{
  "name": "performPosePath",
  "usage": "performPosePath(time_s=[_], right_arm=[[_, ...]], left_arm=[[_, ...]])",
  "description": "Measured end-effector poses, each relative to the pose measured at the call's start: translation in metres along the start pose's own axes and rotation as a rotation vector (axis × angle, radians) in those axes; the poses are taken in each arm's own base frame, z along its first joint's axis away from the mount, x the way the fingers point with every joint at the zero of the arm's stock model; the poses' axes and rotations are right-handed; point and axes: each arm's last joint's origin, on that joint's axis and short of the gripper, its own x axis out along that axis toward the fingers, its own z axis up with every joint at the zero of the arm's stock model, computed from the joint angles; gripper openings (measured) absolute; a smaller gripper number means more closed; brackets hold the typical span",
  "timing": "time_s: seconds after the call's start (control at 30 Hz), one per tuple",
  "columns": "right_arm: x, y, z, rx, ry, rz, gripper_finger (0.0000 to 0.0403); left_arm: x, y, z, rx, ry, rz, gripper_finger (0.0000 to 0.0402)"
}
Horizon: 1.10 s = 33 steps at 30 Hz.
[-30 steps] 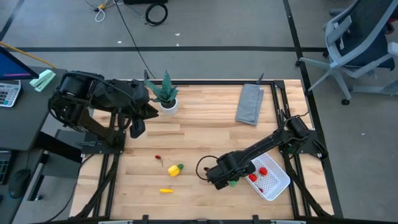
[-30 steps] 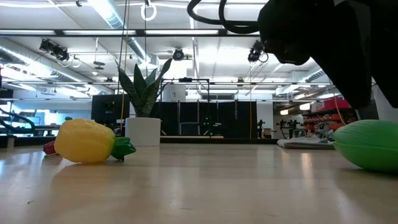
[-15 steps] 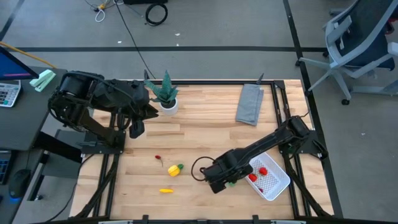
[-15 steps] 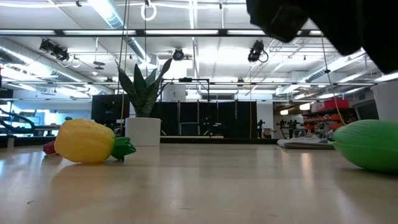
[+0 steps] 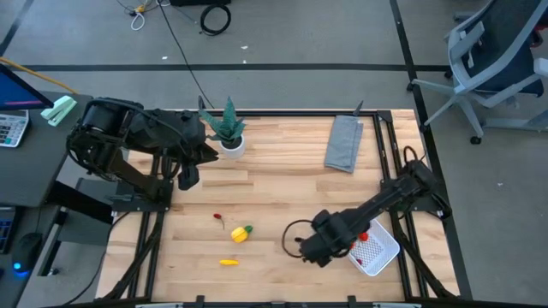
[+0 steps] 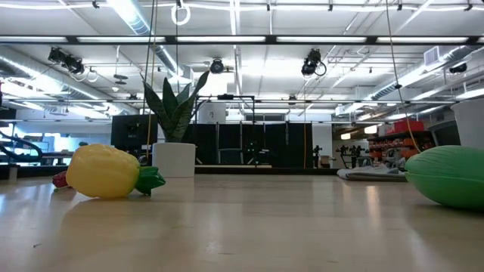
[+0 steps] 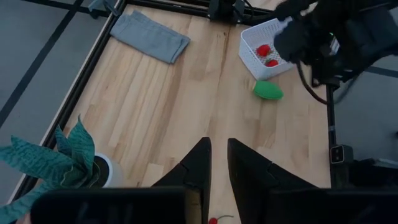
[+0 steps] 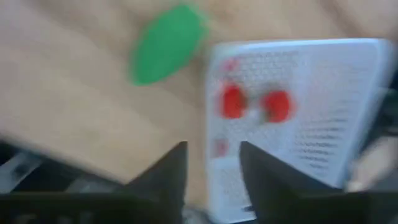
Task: Pick and placing Produce into tupperware
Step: Adjust the white basket on the table
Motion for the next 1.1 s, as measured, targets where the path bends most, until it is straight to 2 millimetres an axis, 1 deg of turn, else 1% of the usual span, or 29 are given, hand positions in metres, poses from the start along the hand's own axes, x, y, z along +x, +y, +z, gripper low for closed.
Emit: performPosePath(time_s=[0.1,0.17,0.2,0.23,0.3,0.33,0.4,0.5,0.57,0.63,0.67,0.77,0.97,1.1], right_arm=[[0.008,-0.013,-0.008,0.051,-0.009,-0.047,0.0085],[0.015,-0.026,-0.014,0.095,-0.013,-0.083,0.0033],[0.018,-0.032,-0.016,0.103,-0.017,-0.095,0.0018],[0.022,-0.038,-0.017,0.111,-0.02,-0.096,0.0011],[0.027,-0.054,-0.014,0.138,-0.021,-0.087,0.0014],[0.029,-0.062,-0.012,0.146,-0.021,-0.054,0.0014],[0.033,-0.078,-0.004,0.157,-0.022,0.04,0.0008],[0.045,-0.101,0.01,0.191,-0.021,0.195,0.0006],[0.054,-0.11,0.018,0.238,-0.009,0.309,0.0006],[0.064,-0.113,0.022,0.249,-0.014,0.394,0.0004],[0.069,-0.114,0.022,0.245,-0.023,0.4,0.0004],[0.083,-0.121,0.023,0.271,-0.042,0.35,0.0004],[0.091,-0.117,0.028,0.295,-0.104,0.341,0.0003],[0.097,-0.114,0.039,0.32,-0.136,0.314,0.0002]], left_arm=[[0.0,0.0,0.0,-0.027,0.0,0.0,0.0055],[0.0,0.0,0.0,-0.039,0.0,-0.001,0.0056],[0.0,0.0,0.0,-0.05,0.0,0.0,0.0057],[0.0,0.0,0.0,-0.052,0.0,0.0,0.0057],[0.0,0.0,0.0,-0.052,0.0,0.0,0.0059],[0.0,0.0,0.0,-0.052,0.0,-0.001,0.0059],[0.0,0.0,0.0,-0.052,0.0,-0.001,0.0059],[0.0,0.0,0.0,-0.074,0.0,-0.001,0.0054],[0.0,0.0,0.0,-0.095,0.0,-0.001,0.0052],[0.0,0.0,0.0,-0.115,0.0,0.0,0.0051],[0.0,0.0,0.0,-0.127,0.0,-0.001,0.0051],[0.0,0.0,0.0,-0.131,0.0,0.0,0.0053],[0.0,0.0,0.0,-0.13,0.0,-0.001,0.0054],[0.0,0.0,0.0,-0.13,0.0,0.0,0.0049]])
